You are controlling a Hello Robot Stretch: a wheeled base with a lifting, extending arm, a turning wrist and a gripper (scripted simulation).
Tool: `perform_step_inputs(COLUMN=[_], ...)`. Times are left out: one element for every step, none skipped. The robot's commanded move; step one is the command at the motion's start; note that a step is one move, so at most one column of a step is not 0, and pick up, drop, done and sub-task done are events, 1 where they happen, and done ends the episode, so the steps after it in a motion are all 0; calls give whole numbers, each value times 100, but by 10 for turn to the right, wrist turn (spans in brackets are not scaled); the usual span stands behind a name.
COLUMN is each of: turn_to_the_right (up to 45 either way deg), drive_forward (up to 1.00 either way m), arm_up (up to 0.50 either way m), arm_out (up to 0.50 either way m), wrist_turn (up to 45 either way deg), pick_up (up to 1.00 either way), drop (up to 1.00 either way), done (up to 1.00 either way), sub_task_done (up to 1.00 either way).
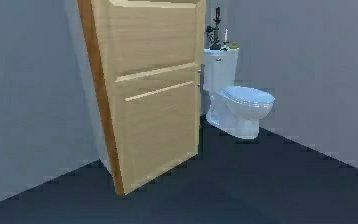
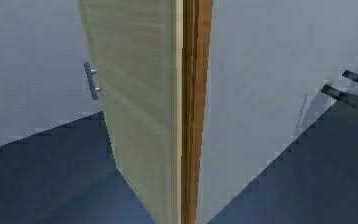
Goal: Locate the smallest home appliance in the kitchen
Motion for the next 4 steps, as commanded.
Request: perform_step_inputs(turn_to_the_right=[450,30,0,0], drive_forward=[0,0,100,90], arm_up=[0,0,0,0], arm_out=[0,0,0,0], wrist_turn=[0,0,0,0], pick_up=[0,0,0,0], drop=[0,0,0,0], done=[0,0,0,0], sub_task_done=[0,0,0,0])
